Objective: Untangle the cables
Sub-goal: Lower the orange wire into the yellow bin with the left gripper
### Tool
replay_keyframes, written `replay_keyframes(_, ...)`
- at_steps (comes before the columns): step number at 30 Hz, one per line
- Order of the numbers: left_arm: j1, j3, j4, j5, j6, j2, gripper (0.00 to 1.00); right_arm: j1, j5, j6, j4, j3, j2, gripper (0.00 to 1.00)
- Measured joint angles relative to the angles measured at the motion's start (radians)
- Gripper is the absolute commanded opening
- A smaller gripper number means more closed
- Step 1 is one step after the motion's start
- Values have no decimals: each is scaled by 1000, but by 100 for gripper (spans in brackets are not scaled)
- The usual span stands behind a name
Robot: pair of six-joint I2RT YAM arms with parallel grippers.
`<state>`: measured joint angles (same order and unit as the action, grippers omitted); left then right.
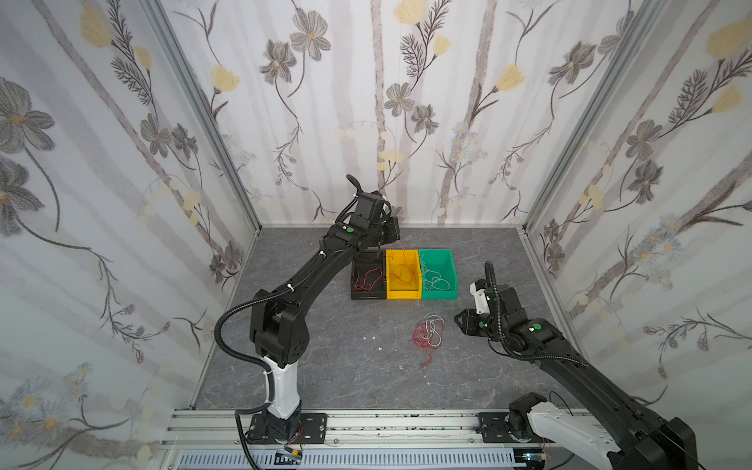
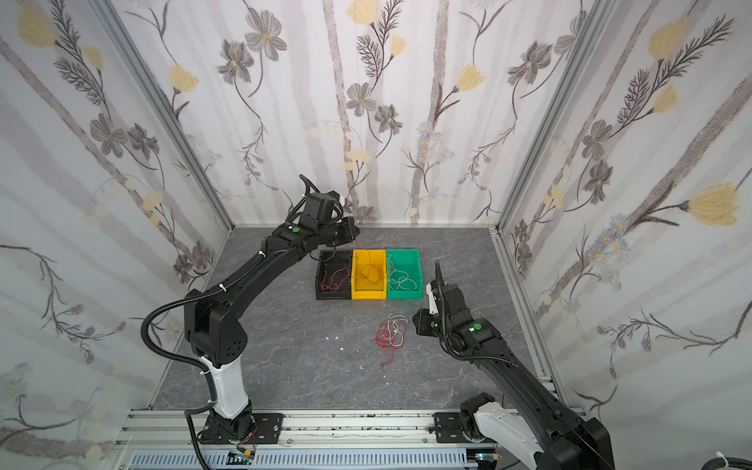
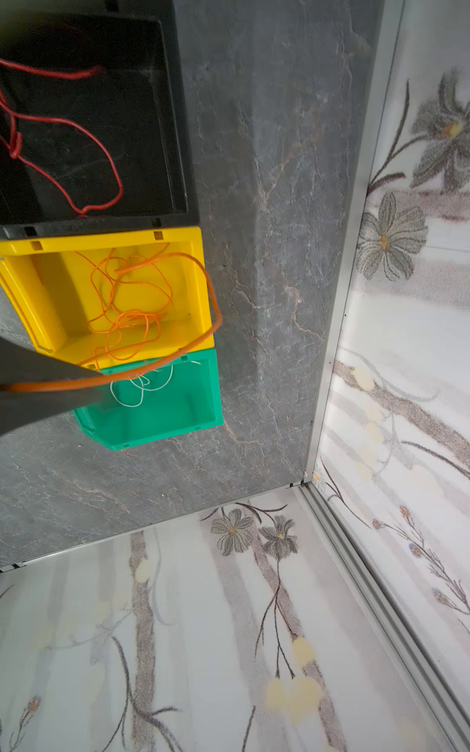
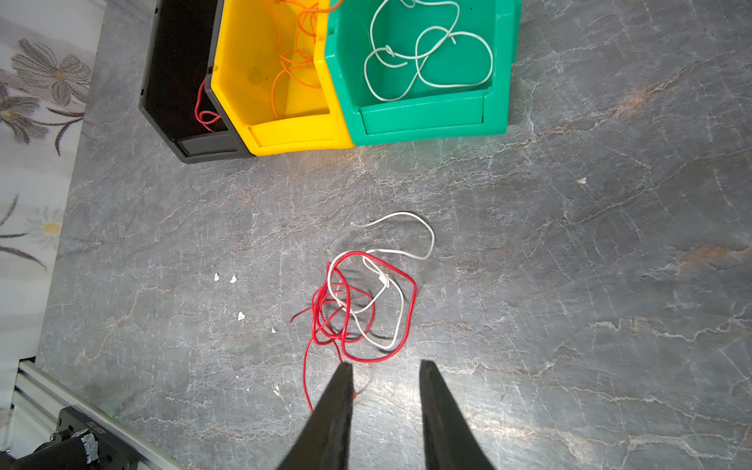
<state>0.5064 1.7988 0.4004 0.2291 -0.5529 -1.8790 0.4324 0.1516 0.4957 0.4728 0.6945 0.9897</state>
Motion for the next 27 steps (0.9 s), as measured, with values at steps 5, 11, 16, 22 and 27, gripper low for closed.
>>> replay_keyframes(5, -42, -109, -40, -31, -25, 50, 0, -1, 19, 1, -4, -1, 37, 29)
replay_keyframes(11, -69, -171, -57, -52, -26, 99, 0, -1, 40, 11, -18, -1, 57, 29)
replay_keyframes(16, -44, -142, -60, -40, -24, 45, 0, -1, 52, 20, -34, -1, 61, 29)
replay_keyframes(22, 40, -13, -53, 5, -16, -98, 0, -1, 51, 20, -43, -8, 38, 29)
replay_keyframes(27, 86, 7, -67, 50, -50, -167, 0, -2, 51, 21, -36, -18, 23, 29)
